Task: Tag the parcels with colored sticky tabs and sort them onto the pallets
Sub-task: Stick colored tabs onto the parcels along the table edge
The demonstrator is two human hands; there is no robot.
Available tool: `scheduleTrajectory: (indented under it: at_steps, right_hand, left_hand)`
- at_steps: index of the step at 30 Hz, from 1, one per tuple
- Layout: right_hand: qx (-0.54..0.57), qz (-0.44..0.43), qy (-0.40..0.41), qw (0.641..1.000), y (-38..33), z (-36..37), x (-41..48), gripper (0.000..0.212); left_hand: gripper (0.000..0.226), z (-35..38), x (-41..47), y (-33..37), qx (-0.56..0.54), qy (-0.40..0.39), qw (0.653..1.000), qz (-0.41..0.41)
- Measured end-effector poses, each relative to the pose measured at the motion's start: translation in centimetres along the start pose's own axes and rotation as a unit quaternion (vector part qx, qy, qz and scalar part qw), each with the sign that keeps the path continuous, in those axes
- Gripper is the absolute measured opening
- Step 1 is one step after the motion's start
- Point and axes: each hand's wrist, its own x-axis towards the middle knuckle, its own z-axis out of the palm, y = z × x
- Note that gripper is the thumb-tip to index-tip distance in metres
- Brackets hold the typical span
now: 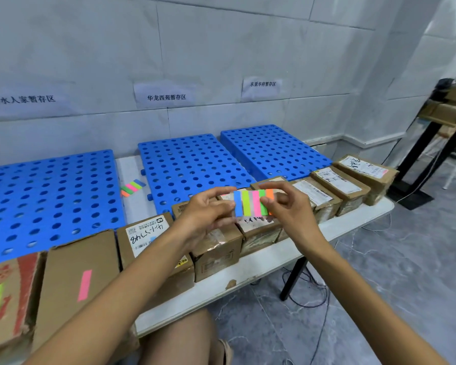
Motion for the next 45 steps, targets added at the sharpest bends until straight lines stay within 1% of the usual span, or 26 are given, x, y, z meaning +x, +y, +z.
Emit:
scheduleTrajectory:
  at_steps: [1,2,3,4,5,6,10,15,16,17,19,21,22,24,26,29,31,33,38,42,45]
  right_hand:
    - [-0.047,-0.025,0.01,0.999,0.2,-0.3,-0.2,0.022]
    - [-0.123,-0.068,0.021,0.99,0.3,-0.5,-0.4,0.025]
    - [-0.217,-0.125,0.032,0.968,0.6,-0.7,-0.5,0.029]
    - [-0.3,-0.183,0.037,0.936,0.8,-0.7,-0.6,0.032]
    - [-0.357,-0.225,0.033,0.906,0.9,-0.7,-0.5,0.033]
    - [-0.393,-0.249,0.028,0.885,0.9,-0.6,-0.5,0.034]
    - [-0.478,-0.292,0.044,0.827,1.3,-0.6,-1.0,0.036]
    - [-0.508,-0.34,0.079,0.788,1.7,-1.7,-1.0,0.029]
    - [-0.504,-0.343,0.086,0.788,1.7,-1.8,-0.9,0.028]
    - [-0.489,-0.343,0.092,0.797,1.7,-1.9,-0.9,0.026]
    - [-0.438,-0.328,0.099,0.831,1.6,-2.0,-0.9,0.021]
    - [-0.389,-0.296,0.095,0.867,1.6,-2.3,-0.7,0.016]
    - [-0.371,-0.278,0.09,0.881,1.6,-2.4,-0.5,0.013]
    - [-0.353,-0.255,0.086,0.896,1.7,-2.6,-0.3,0.01]
    - [-0.357,-0.25,0.09,0.895,1.9,-2.7,-0.2,0.01]
    - [-0.374,-0.269,0.101,0.882,2.2,-2.9,0.0,0.008]
    - [-0.384,-0.281,0.104,0.874,2.3,-2.9,0.1,0.012]
    - [-0.391,-0.284,0.104,0.87,2.4,-3.1,0.3,0.008]
    - [-0.39,-0.274,0.091,0.874,2.8,-4.1,1.0,0.009]
    - [-0.377,-0.252,0.076,0.888,2.8,-4.8,1.8,0.009]
    - [-0.383,-0.248,0.047,0.889,2.9,-5.3,2.0,0.007]
  left_hand:
    - [0.031,0.2,-0.2,-0.2,-0.008,-0.011,1.0,-0.007]
    - [0.033,0.5,-0.3,-0.3,-0.012,-0.015,1.0,-0.009]
    - [0.034,0.8,-0.4,-0.5,-0.012,-0.013,1.0,-0.009]
    - [0.035,1.1,-0.5,-0.6,-0.013,-0.012,1.0,-0.008]
    - [0.036,1.5,-0.5,-0.7,-0.013,-0.014,1.0,-0.006]
    - [0.037,1.8,-0.5,-0.7,-0.014,-0.017,1.0,-0.006]
    - [0.036,3.3,-0.8,-0.9,-0.023,-0.045,0.999,-0.007]
    - [0.038,4.3,-0.6,-1.3,-0.007,-0.053,0.999,0.0]
    - [0.038,4.4,-0.5,-1.4,-0.004,-0.052,0.999,0.001]
    - [0.038,4.5,-0.4,-1.5,-0.004,-0.052,0.999,0.001]
    - [0.038,4.8,-0.3,-1.6,-0.002,-0.054,0.999,0.0]
    - [0.038,5.0,0.0,-1.7,0.008,-0.054,0.999,0.0]
    - [0.038,5.2,0.1,-1.8,0.014,-0.054,0.998,-0.001]
    - [0.034,5.4,0.4,-1.9,0.017,-0.054,0.998,-0.003]
    - [0.028,5.7,0.7,-1.9,0.011,-0.051,0.999,-0.009]
    - [0.021,6.2,1.4,-1.9,-0.022,-0.037,0.999,-0.027]
    - [0.019,6.6,1.8,-1.7,-0.03,-0.025,0.999,-0.037]
    - [0.02,6.9,2.3,-1.3,-0.026,-0.012,0.999,-0.043]
    - [0.023,7.7,3.6,-1.3,-0.002,0.013,0.999,-0.053]
    - [0.022,8.1,5.5,-1.1,-0.025,0.024,0.997,-0.069]
    - [0.023,7.9,6.9,-0.8,-0.023,0.045,0.997,-0.051]
